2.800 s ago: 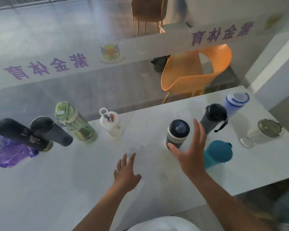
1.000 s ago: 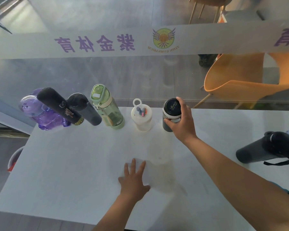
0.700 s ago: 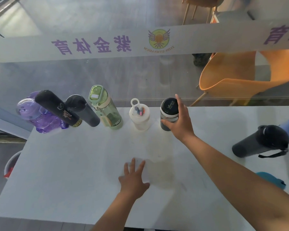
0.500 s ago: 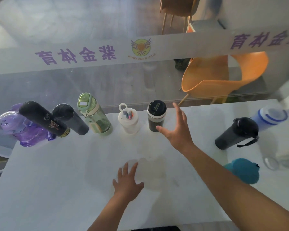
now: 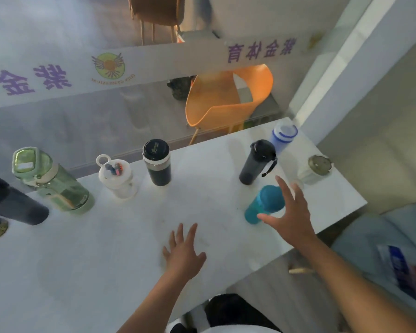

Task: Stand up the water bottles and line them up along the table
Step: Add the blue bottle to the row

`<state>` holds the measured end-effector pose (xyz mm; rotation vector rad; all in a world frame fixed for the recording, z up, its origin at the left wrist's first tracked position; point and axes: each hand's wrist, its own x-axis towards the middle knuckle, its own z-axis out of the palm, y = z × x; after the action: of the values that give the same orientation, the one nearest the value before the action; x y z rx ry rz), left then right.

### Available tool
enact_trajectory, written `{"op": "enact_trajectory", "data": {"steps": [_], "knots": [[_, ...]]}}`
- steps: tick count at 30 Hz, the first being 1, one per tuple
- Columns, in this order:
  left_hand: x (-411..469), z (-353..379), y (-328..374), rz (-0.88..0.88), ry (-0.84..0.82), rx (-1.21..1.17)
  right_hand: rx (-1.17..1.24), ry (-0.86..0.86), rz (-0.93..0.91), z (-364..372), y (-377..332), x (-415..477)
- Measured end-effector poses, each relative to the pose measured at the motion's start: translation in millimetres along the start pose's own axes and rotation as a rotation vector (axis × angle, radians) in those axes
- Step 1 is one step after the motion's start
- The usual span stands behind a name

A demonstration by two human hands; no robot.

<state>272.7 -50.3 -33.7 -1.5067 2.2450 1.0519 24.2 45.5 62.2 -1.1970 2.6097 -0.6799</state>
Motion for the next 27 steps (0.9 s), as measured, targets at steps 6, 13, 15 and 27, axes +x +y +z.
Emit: {"op": "enact_trajectory", "data": {"steps": [6, 13, 15, 27], "knots": [[6, 3, 5, -0.063, 0.0, 0.032, 0.199, -0.09, 0.006, 26, 28, 25], [12, -2, 3, -0.27, 0.047, 0.011, 0.273, -0.185, -0.246, 39, 1, 55], [13, 1, 5, -0.321, 0.043, 0.002, 0.349, -0.22, -0.317, 44, -20, 74], [16, 12, -1, -0.404, 0.004, 0.028, 0.426, -0.399, -0.421, 114, -122, 196]]}}
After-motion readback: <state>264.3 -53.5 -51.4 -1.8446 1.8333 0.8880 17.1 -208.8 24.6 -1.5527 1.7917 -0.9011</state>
